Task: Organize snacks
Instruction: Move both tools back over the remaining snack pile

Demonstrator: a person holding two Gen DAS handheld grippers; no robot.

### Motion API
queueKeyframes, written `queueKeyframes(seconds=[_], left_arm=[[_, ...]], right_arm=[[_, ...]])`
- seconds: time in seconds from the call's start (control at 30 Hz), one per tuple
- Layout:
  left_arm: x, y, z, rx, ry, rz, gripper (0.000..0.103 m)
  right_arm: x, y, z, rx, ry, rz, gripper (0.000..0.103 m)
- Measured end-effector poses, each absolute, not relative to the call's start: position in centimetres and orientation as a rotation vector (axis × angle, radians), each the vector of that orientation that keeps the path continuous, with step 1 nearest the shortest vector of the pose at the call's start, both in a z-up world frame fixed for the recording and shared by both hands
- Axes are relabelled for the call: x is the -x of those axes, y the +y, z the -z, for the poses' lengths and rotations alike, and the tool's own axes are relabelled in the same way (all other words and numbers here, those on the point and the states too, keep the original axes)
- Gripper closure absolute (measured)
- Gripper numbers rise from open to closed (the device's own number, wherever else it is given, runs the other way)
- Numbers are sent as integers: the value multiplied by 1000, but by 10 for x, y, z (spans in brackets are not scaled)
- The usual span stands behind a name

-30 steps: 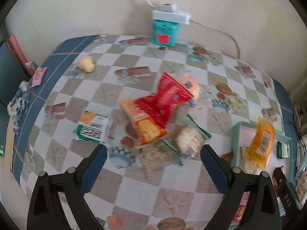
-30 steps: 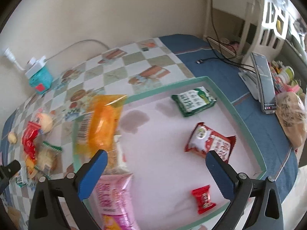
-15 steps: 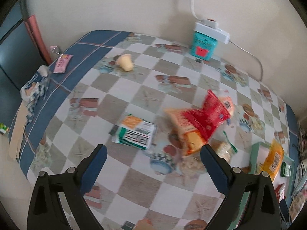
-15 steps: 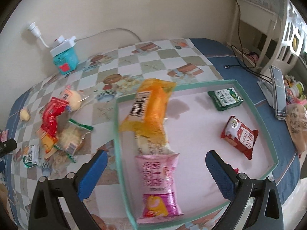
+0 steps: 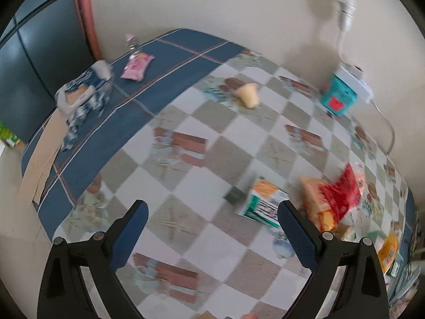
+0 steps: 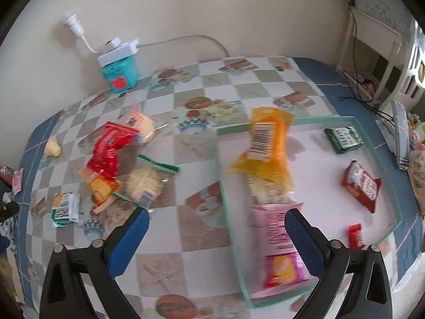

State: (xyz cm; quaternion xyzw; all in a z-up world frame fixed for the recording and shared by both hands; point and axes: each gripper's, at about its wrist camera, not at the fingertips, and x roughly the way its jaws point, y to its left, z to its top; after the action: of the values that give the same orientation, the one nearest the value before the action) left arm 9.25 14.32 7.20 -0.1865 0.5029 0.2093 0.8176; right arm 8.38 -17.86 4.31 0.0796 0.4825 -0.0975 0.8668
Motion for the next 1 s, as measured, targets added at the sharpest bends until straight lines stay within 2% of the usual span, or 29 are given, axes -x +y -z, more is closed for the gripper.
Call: queueKeyframes(seconds=[0.37,1.0], left_arm=[[-80,192,-43,490,1113,-547,5],[-133,132,-9,440,1199,-366,5]], right_arm=[[-103,-127,-29,-151,1019,46,0],[-146,-126,8,-127,1068,13,0]])
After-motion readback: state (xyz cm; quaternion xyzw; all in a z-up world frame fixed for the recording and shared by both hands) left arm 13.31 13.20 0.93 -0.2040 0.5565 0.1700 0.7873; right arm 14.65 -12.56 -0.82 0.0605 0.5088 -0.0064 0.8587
